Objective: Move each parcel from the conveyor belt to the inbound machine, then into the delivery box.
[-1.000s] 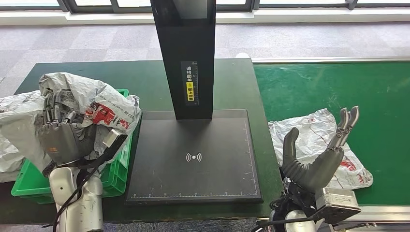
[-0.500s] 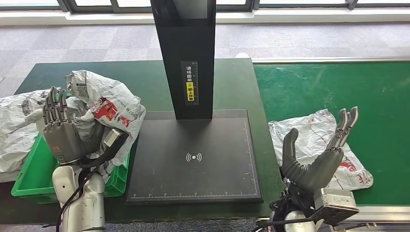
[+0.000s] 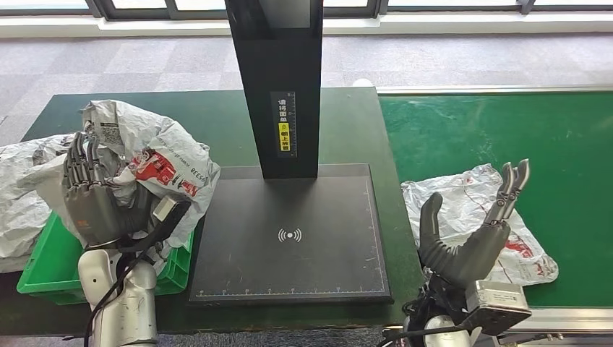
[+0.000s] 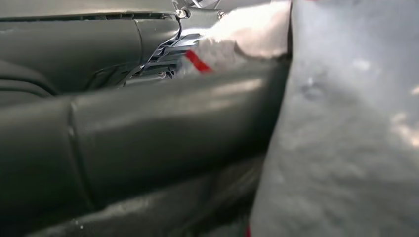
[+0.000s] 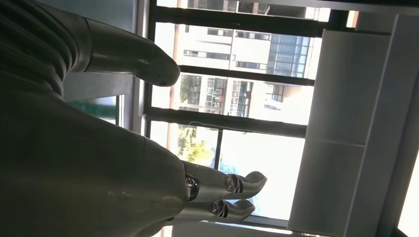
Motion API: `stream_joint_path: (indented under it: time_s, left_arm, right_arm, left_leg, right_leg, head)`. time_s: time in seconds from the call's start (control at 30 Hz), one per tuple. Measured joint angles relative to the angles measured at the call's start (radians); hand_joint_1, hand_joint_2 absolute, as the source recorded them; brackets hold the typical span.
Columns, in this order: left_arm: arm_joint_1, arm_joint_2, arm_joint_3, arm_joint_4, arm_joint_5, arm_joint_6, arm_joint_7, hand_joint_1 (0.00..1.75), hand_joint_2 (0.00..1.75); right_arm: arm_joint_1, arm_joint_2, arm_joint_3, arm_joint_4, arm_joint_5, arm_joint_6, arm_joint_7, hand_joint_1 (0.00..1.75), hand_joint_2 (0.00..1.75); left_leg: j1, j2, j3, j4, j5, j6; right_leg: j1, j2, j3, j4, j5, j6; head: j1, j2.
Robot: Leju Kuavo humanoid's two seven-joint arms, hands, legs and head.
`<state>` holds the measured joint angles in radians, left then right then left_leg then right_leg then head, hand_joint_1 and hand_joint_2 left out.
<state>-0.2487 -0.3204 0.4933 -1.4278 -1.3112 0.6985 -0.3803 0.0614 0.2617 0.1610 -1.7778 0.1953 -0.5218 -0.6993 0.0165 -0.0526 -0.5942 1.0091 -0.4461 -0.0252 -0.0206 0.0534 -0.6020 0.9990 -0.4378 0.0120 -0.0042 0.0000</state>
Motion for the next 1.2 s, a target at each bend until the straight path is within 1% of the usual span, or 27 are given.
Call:
stream_joint_path:
  time_s: [0.87, 1.1, 1.2]
  left_arm:
    - [0.000, -0.001, 0.009, 0.008, 0.003, 0.000, -0.007, 0.00, 0.00]
    - [0.000, -0.001, 0.015, 0.009, 0.047, 0.000, -0.036, 0.00, 0.00]
    - [0.000, -0.001, 0.021, 0.010, 0.051, 0.000, -0.040, 0.00, 1.31]
  right_arm:
    - [0.000, 0.000, -0.001, 0.024, 0.003, 0.007, 0.000, 0.00, 1.75]
    - [0.000, 0.000, -0.012, 0.038, 0.005, 0.007, 0.000, 0.00, 1.75]
    - [-0.001, 0.000, -0.022, 0.049, 0.003, 0.011, 0.000, 0.00, 1.75]
  left_leg:
    - [0.000, 0.000, 0.000, 0.000, 0.000, 0.000]
    - [0.000, 0.000, 0.000, 0.000, 0.000, 0.000]
    - [0.000, 0.000, 0.000, 0.000, 0.000, 0.000]
  right_leg:
    - [0.000, 0.000, 0.000, 0.000, 0.000, 0.000]
    - [0.000, 0.000, 0.000, 0.000, 0.000, 0.000]
    - [0.000, 0.000, 0.000, 0.000, 0.000, 0.000]
  head:
    - [0.000, 0.000]
    - [0.000, 0.000]
    - [0.000, 0.000]
